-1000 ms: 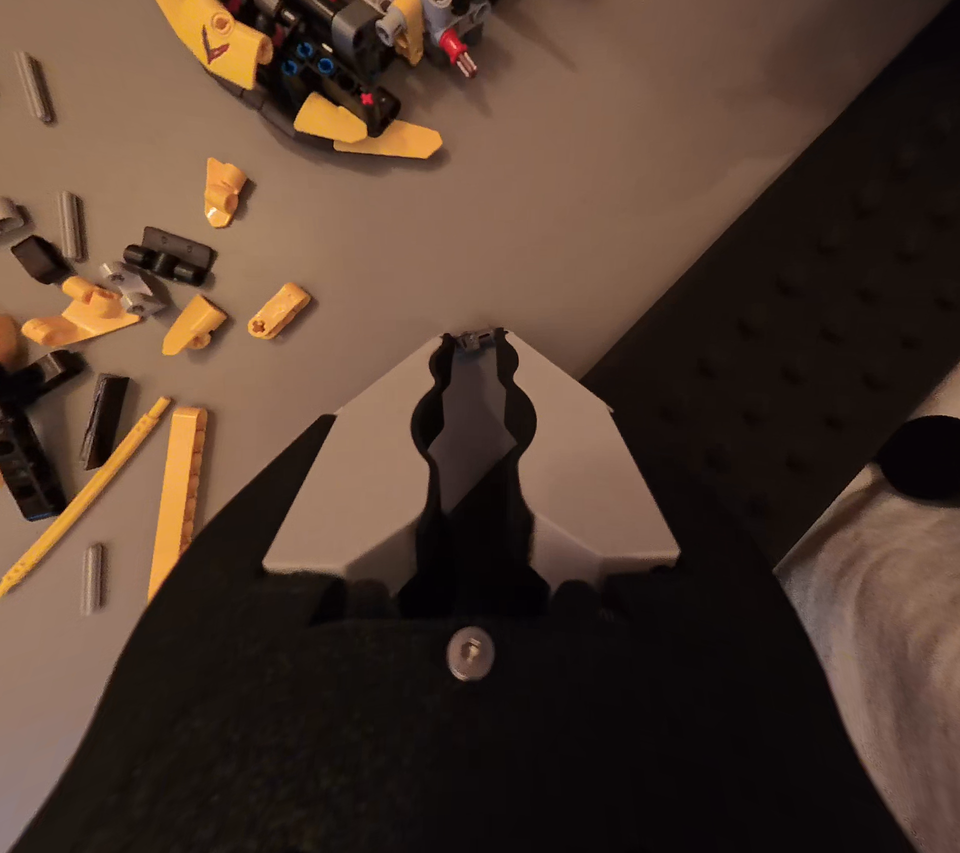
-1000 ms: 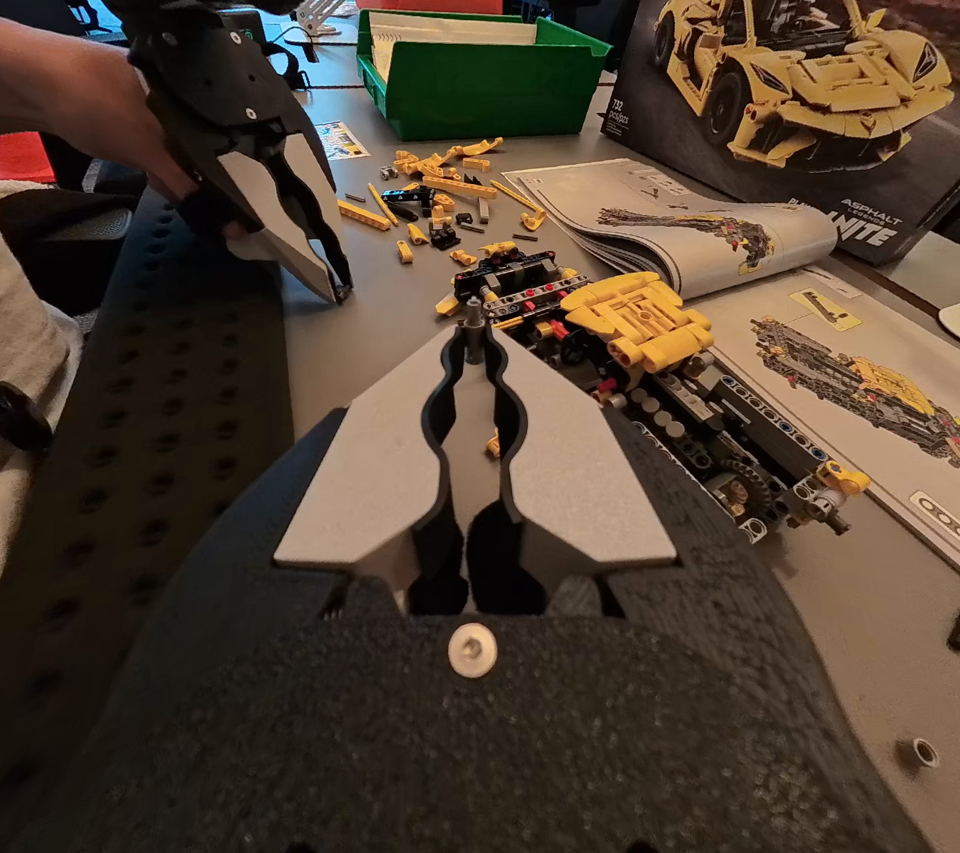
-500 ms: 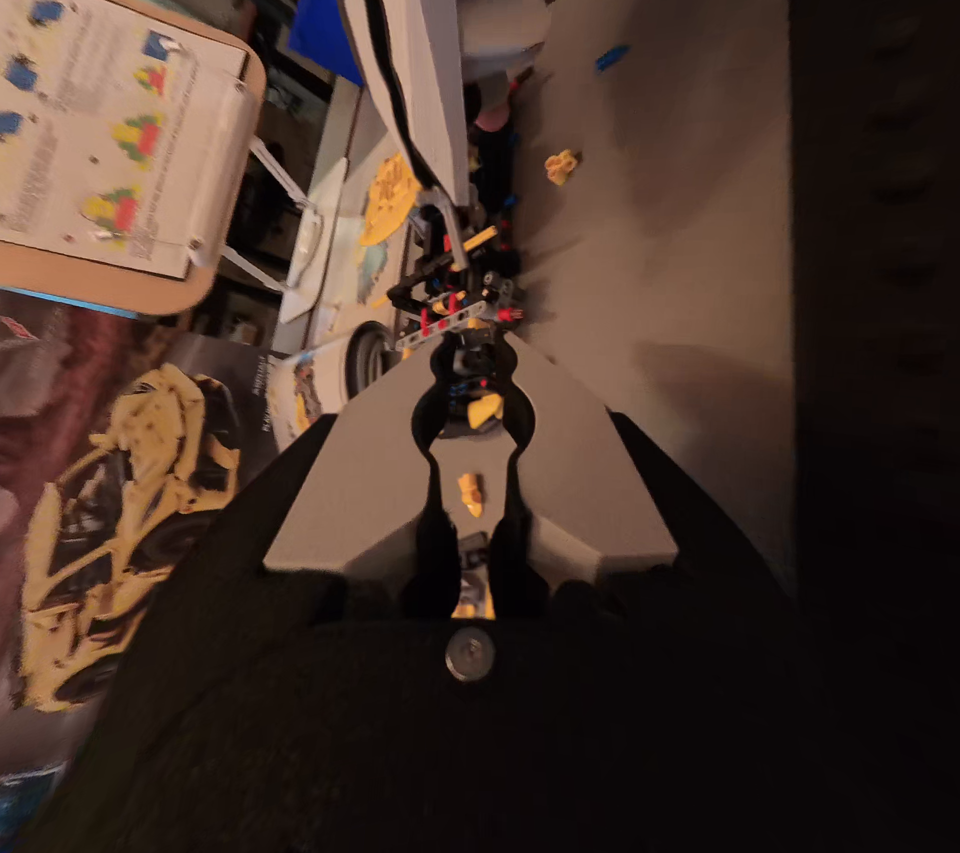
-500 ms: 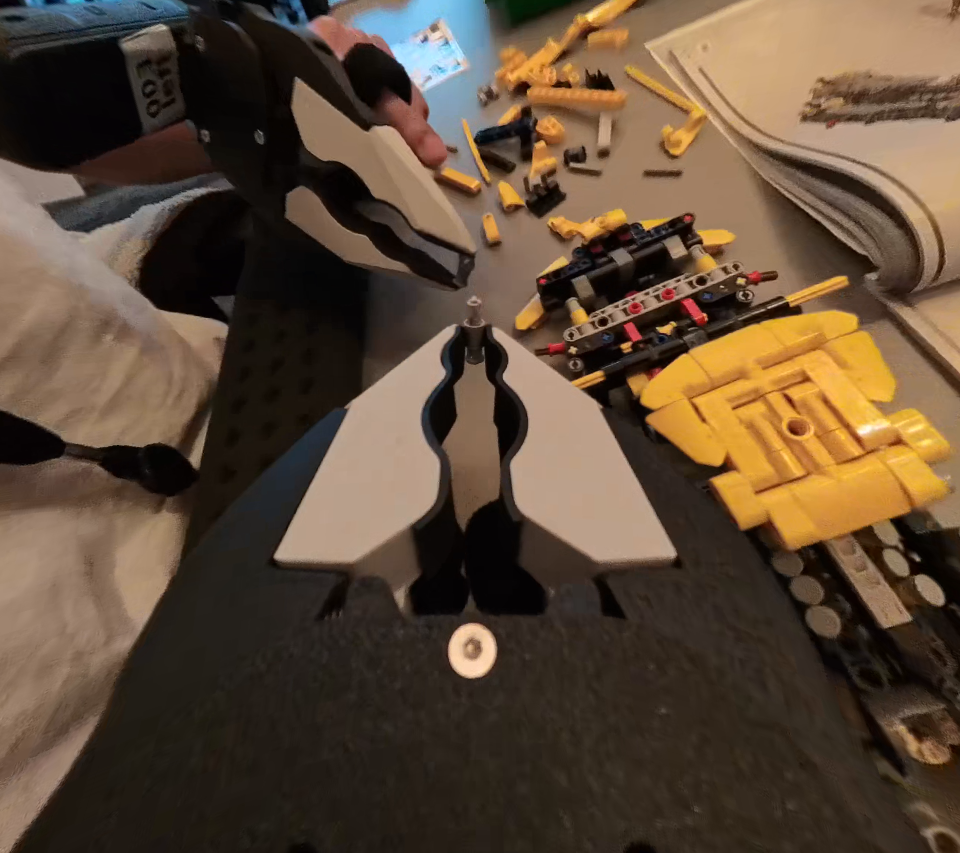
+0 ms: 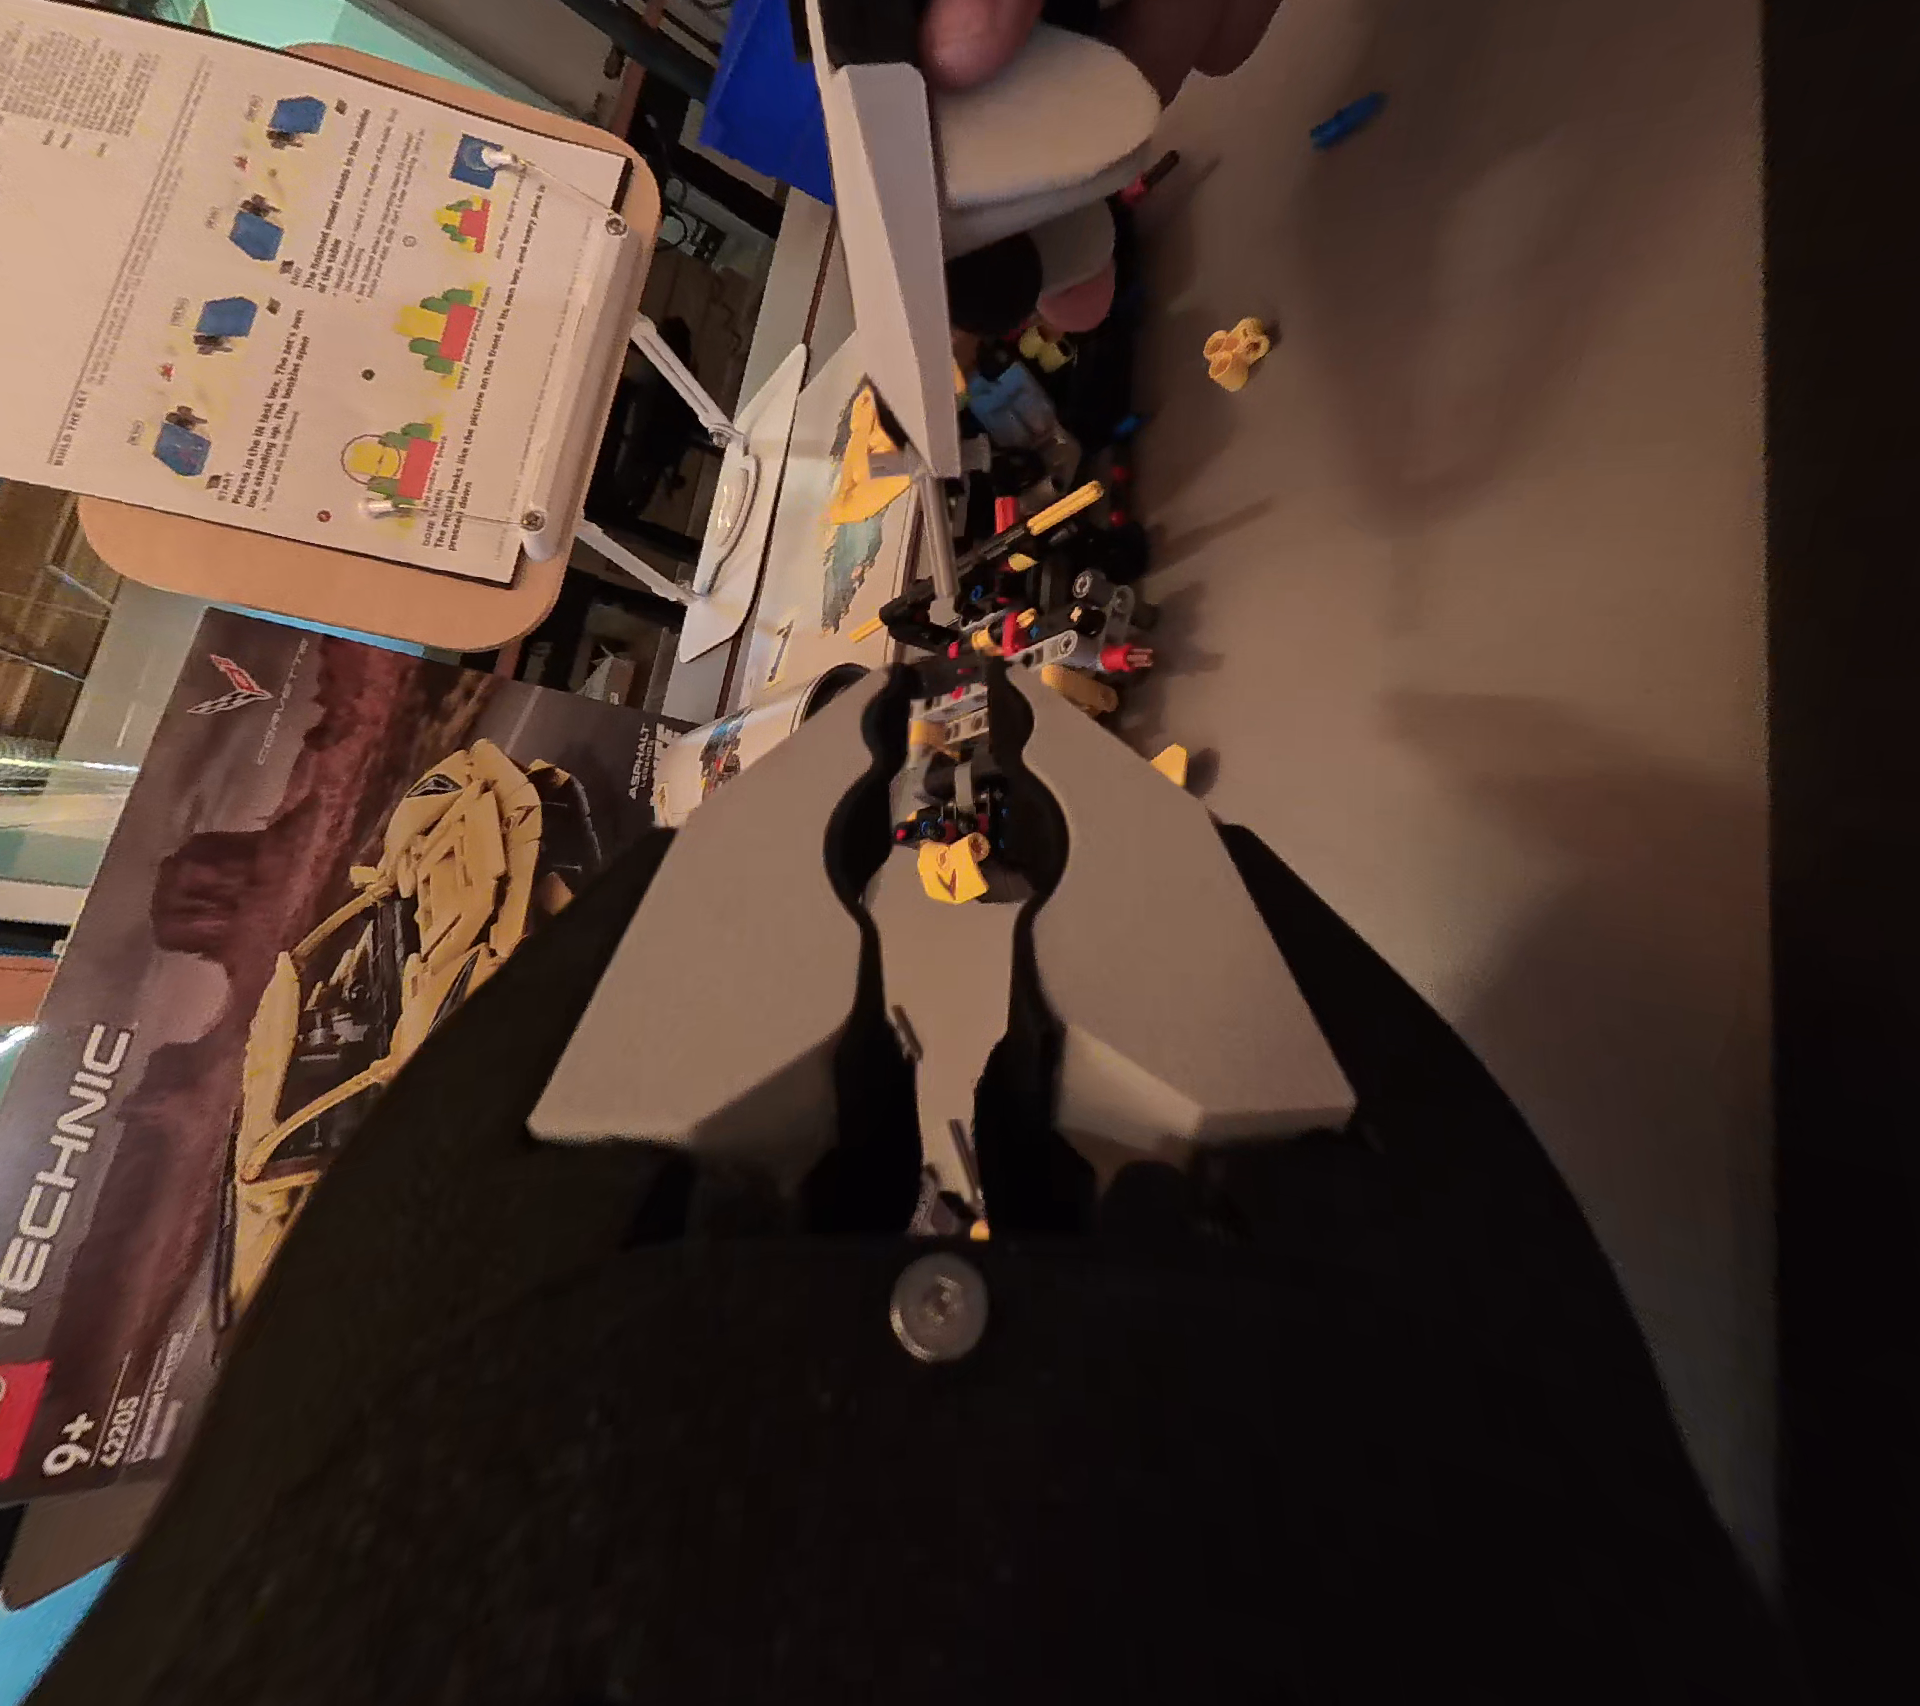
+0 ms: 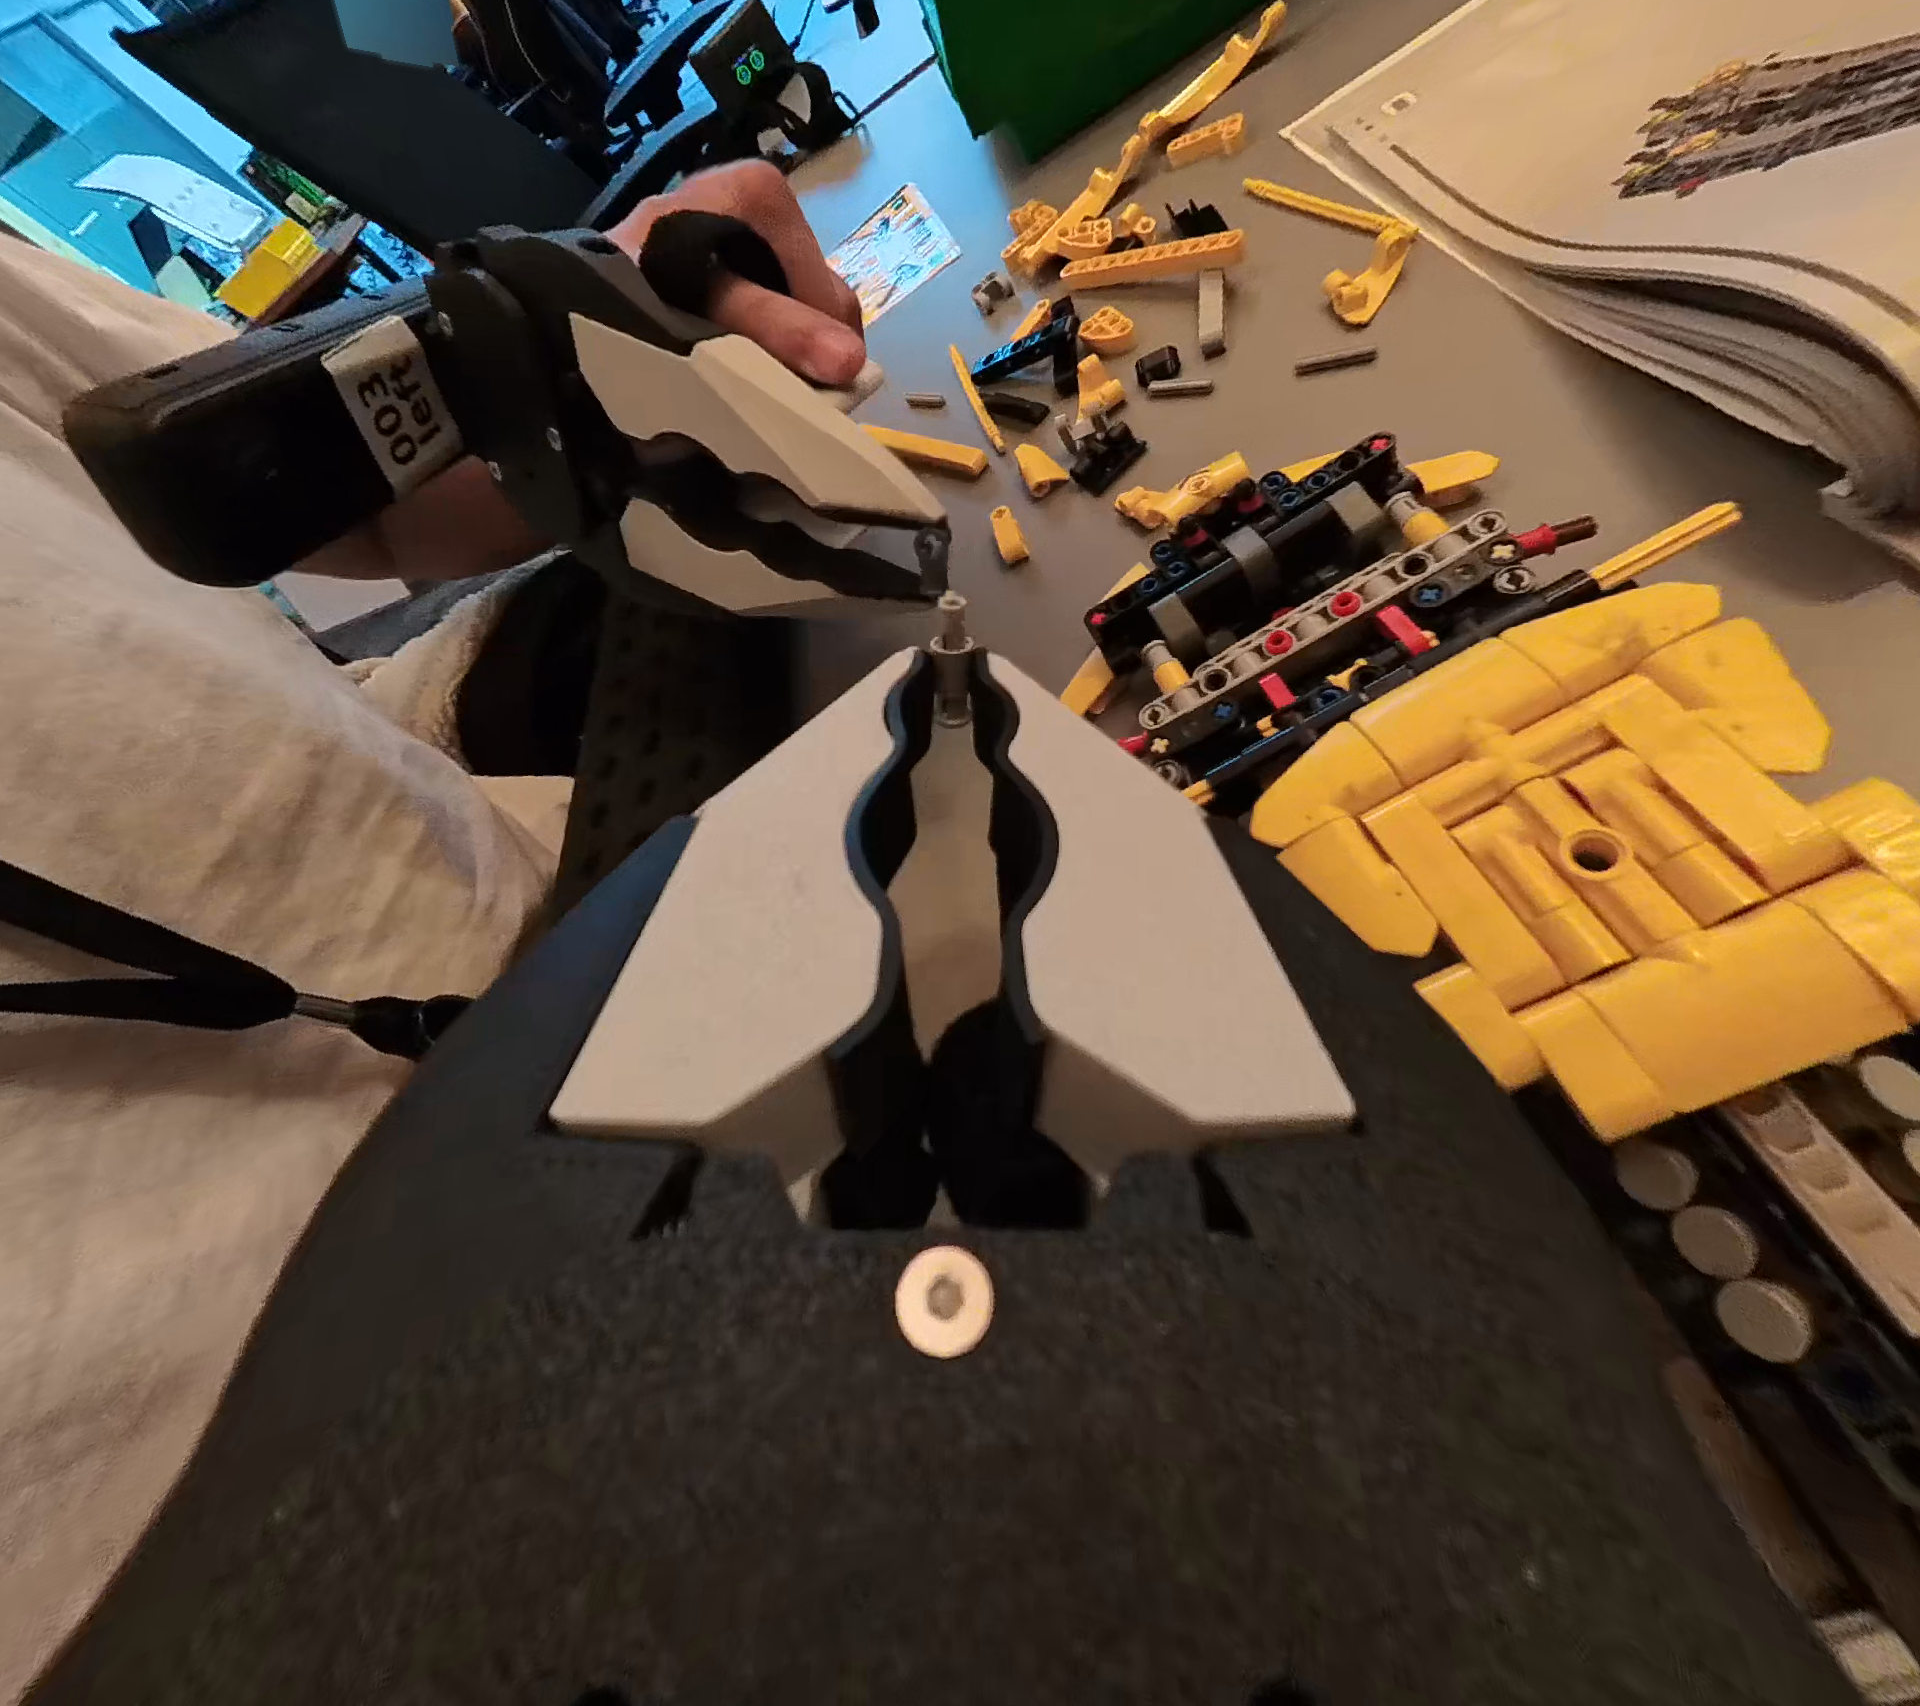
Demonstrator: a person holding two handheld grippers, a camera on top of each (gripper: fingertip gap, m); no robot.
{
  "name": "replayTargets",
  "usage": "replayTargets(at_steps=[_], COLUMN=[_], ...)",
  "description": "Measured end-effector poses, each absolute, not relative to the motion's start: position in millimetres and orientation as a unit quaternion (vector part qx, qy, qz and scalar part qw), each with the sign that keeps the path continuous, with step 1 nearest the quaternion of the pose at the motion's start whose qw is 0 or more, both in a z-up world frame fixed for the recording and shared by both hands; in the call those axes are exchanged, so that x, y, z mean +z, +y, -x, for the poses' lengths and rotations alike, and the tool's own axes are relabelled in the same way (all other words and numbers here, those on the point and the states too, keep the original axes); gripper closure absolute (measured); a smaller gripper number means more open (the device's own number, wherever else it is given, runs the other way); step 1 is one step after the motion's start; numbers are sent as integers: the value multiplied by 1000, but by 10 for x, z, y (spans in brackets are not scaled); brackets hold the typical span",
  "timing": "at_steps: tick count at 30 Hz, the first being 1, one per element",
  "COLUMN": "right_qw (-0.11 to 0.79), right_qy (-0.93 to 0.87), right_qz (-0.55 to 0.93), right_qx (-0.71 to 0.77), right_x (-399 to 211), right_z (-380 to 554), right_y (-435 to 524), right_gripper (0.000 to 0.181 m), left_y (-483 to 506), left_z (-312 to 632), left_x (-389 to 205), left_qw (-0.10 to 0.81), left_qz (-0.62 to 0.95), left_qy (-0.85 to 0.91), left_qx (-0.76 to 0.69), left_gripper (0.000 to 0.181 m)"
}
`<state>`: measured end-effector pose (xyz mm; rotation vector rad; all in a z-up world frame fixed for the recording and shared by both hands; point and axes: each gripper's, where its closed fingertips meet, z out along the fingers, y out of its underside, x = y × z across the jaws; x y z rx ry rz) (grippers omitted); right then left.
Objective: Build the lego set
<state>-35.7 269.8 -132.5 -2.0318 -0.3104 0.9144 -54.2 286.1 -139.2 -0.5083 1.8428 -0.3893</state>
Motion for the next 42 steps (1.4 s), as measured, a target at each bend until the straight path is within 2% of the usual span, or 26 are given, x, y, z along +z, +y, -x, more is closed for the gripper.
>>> replayTargets(at_steps=[5,11,15,19,29,42], right_qw=[465,534,539,563,554,526], right_qy=[-167,-378,-485,-497,-477,-498], right_qz=[811,756,679,653,682,689], right_qx=[313,28,-111,-97,-8,-8], right_x=[-1301,-1141,-1105,-1086,-1074,-1200], right_z=[336,194,149,245,403,419], right_y=[2715,2791,2858,2848,2798,2769], right_gripper=[175,175,175,175,175,175], left_y=[2856,3063,3104,3076,2895,2801], left_z=[582,599,575,564,542,543], left_x=[-1450,-1349,-1283,-1226,-1290,-1307], left_qw=[527,508,490,472,409,382], left_qz=[247,281,284,281,273,261], left_qy=[789,786,792,799,822,831], left_qx=[-197,-214,-229,-245,-287,-310], left_gripper=[167,166,167,167,167,167])
